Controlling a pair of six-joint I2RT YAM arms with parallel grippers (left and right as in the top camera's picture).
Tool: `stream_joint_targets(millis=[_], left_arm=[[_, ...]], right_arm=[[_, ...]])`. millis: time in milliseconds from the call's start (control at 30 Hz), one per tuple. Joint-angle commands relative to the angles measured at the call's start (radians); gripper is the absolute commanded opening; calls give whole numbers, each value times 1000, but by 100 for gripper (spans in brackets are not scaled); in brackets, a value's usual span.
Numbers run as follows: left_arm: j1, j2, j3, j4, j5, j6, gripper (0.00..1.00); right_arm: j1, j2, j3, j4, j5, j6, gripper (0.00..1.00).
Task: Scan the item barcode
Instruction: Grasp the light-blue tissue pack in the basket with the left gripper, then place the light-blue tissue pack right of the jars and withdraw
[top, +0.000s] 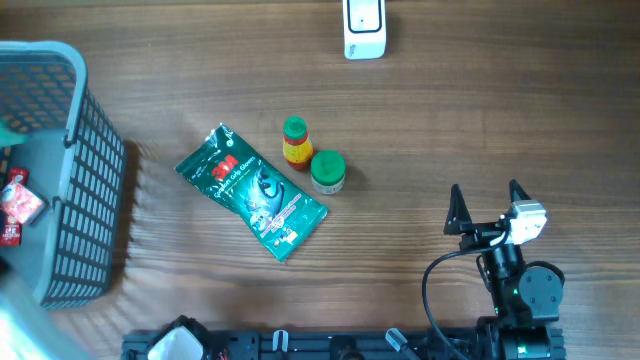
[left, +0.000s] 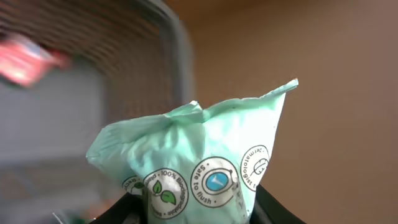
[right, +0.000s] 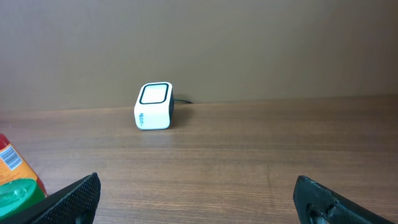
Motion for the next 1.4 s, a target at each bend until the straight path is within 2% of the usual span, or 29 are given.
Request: stream_joint_targets(millis=[0,200,333,467,567,733,867,1033,1067,1100,1167,1267,1367], left_arm=[[-221,-58,-4,3,148,92,34],[-746,0,-6,3,138,241,34],[-1073,164,-6,1,14,328,33],[-1273,338,-6,10,-89,329,34],[-1388,494,-6,29,-93,402,34],[-1487,743,-6,104,-158,431,34],[-1511,866,-6,138,-164,430,34],[-1517,990,-7,142,-159,371,35],[-1521,1009,-7,141,-154,371,42],[-1526,1020,-7,141,-147,372,62],[-1530,1011,-3,140,-148,381,79],[-1519,975,17,134,-143,417,87],[-1503,911,91,95,-144,498,88]], right_arm=[[4,0,-1,3,10,17,100],[4,0,-1,3,10,17,100],[4,0,-1,3,10,18,100],[4,0,-1,3,10,17,100],[4,0,-1,3,10,17,100],[4,0,-1,3,10,17,100],[4,0,-1,3,10,17,100],[4,0,-1,3,10,17,100],[4,0,-1,3,10,17,100],[4,0,-1,3,10,17,100],[4,0,-1,3,10,17,100],[4,0,-1,3,10,17,100],[4,0,-1,3,10,17,100]])
